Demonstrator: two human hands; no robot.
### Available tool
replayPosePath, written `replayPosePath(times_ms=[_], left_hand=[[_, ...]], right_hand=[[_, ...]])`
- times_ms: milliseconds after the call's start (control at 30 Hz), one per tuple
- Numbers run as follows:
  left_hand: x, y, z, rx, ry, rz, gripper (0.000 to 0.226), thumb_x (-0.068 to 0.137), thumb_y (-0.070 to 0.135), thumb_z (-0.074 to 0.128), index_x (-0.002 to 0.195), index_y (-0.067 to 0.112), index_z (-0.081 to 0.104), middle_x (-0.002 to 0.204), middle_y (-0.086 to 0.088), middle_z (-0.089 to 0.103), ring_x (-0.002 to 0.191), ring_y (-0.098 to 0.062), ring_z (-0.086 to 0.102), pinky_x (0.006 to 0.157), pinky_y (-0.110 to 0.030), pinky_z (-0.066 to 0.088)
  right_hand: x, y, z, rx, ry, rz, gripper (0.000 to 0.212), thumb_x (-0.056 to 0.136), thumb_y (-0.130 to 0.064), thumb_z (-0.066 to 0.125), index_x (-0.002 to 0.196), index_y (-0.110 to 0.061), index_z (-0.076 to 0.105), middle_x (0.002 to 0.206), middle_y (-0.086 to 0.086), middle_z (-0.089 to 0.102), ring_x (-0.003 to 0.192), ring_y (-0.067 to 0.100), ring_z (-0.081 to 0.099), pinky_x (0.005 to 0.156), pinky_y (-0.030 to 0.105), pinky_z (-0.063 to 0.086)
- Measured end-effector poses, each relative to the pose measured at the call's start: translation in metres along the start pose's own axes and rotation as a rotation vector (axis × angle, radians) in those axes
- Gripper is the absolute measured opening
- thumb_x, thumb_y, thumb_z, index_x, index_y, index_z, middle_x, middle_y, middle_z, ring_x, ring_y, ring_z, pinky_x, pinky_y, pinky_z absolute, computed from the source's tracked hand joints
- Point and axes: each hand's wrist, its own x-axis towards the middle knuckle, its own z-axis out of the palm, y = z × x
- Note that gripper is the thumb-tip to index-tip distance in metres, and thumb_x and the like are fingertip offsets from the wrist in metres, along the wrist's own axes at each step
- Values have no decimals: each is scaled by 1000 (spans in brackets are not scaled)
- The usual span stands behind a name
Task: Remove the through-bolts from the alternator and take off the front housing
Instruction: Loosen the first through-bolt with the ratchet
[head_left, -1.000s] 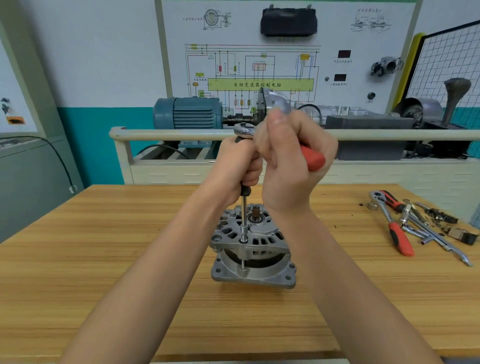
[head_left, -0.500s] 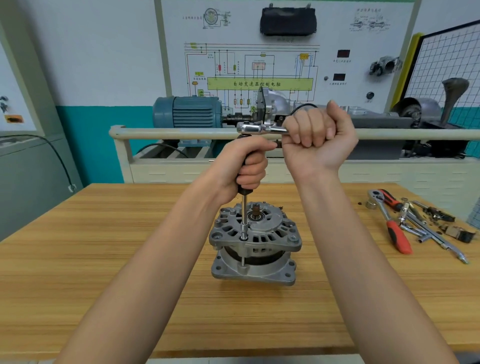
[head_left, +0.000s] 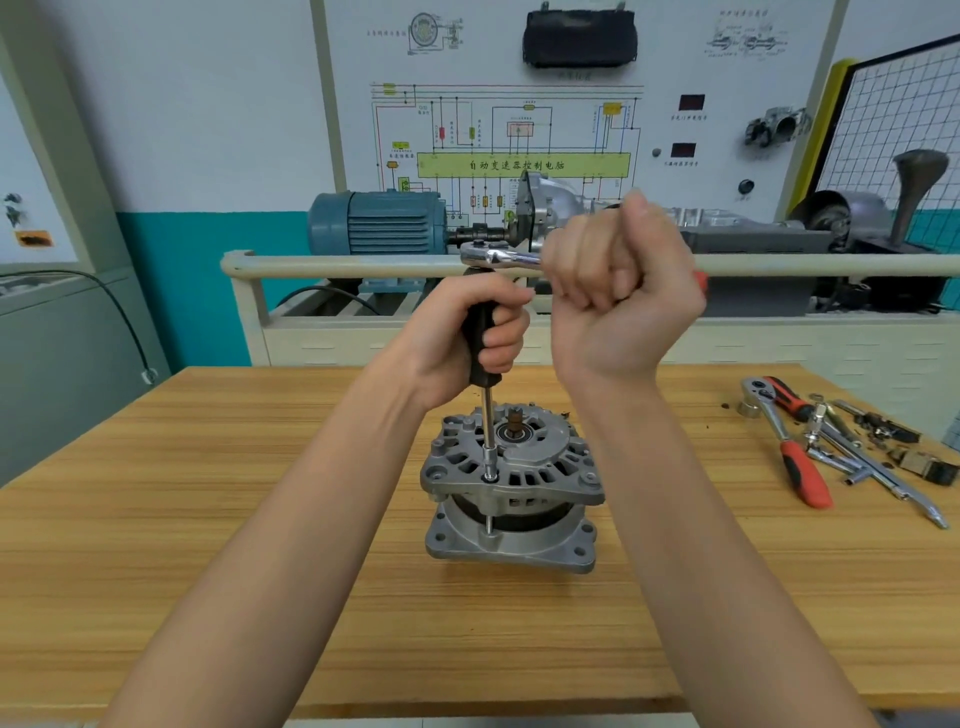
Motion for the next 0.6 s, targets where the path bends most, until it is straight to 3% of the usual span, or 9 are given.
replayPosePath(times_ms=[133, 267, 400, 500, 533, 600], left_hand=[[-1, 1, -2, -34, -65, -9, 30, 77, 20, 54, 48, 18, 46, 46, 1, 39, 41, -14, 33, 42, -21, 33], [2, -2, 3, -67, -130, -58, 39, 80, 24, 51, 44, 20, 37, 37, 7, 27, 32, -7, 22, 34, -19, 20], [4, -4, -1, -104, -122, -57, 41, 80, 22, 47, 41, 21, 35, 34, 9, 25, 30, -6, 20, 33, -18, 15], [4, -5, 0, -88, -30, -48, 35, 72, 21, 47, 40, 23, 34, 36, 9, 22, 30, -6, 18, 32, -17, 15], [5, -5, 2, -66, 39, -32, 30, 70, 21, 47, 43, 23, 34, 42, 7, 20, 36, -9, 16, 37, -18, 15], [5, -4, 9, -8, 146, 39, 23, 72, 24, 46, 60, 22, 27, 69, -7, 10, 63, -22, 6, 60, -30, 6]], right_hand=[[19, -3, -24, 430, 187, 307, 52, 84, -12, 38, 33, -16, 34, 31, -4, 24, 38, 13, 10, 40, 22, 19], [22, -1, -28, 576, 260, 349, 49, 82, -13, 40, 34, -15, 32, 31, -3, 23, 39, 12, 8, 39, 21, 16], [10, -3, -15, 362, 153, 225, 52, 85, -9, 38, 33, -17, 34, 31, -4, 25, 37, 13, 12, 39, 22, 21], [-5, 2, 4, 15, -16, -27, 49, 86, -1, 40, 41, -21, 31, 36, -5, 30, 36, 10, 22, 45, 26, 20], [-11, 6, 11, -118, -43, -124, 46, 84, -1, 44, 45, -20, 30, 41, -7, 33, 39, 9, 25, 47, 26, 20], [-21, 11, 23, -321, -84, -260, 34, 82, -6, 49, 54, -23, 40, 50, -7, 38, 43, 10, 29, 48, 28, 21]])
